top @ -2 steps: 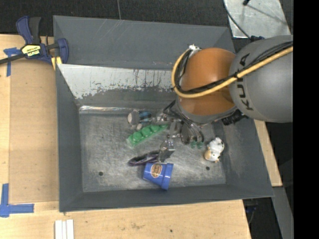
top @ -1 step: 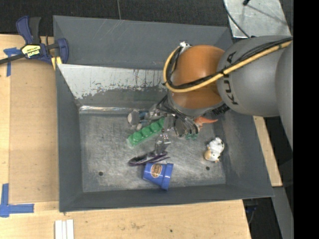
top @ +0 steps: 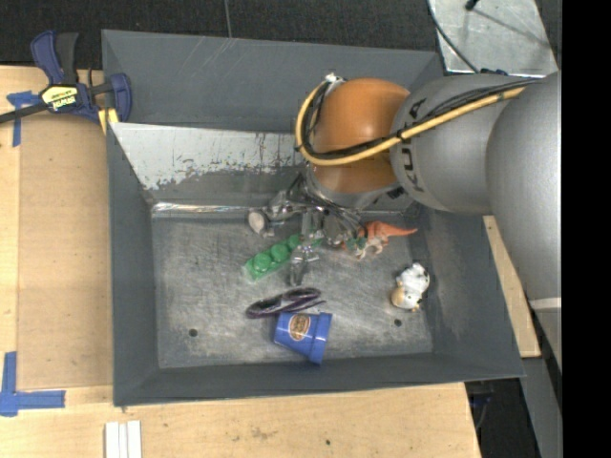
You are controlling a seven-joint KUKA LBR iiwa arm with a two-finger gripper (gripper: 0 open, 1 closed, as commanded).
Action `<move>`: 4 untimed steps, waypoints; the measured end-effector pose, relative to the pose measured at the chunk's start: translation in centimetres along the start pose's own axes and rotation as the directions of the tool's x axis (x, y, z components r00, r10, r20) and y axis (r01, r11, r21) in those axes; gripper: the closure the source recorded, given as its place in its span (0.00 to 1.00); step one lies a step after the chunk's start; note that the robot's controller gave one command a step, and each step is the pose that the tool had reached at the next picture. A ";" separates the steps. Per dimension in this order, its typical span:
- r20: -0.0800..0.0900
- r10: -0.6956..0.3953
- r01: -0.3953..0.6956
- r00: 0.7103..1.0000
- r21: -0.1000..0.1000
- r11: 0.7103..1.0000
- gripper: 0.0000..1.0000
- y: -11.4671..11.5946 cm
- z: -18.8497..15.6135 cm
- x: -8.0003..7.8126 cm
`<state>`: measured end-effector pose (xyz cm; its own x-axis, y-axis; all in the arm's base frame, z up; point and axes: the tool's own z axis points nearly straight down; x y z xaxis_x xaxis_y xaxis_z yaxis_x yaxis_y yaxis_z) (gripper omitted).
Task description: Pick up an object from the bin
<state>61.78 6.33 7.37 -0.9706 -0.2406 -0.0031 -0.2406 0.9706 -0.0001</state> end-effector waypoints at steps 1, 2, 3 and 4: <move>0.001 -0.001 0.001 1.000 0.000 1.000 0.00 0.0 0.0 0.0; 0.000 0.002 -0.002 1.000 -0.001 1.000 0.00 0.0 -0.2 -0.1; 0.016 0.004 -0.004 1.000 0.000 1.000 1.00 -0.1 -0.6 -0.5; 0.016 0.004 -0.004 1.000 0.000 1.000 1.00 -0.1 -0.6 -0.5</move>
Offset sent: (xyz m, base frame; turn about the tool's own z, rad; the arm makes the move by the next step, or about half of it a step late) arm 0.0000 0.0000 0.0000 0.0000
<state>62.28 6.39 8.01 -0.9713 -0.2370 -0.0195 -0.2371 0.9715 -0.0001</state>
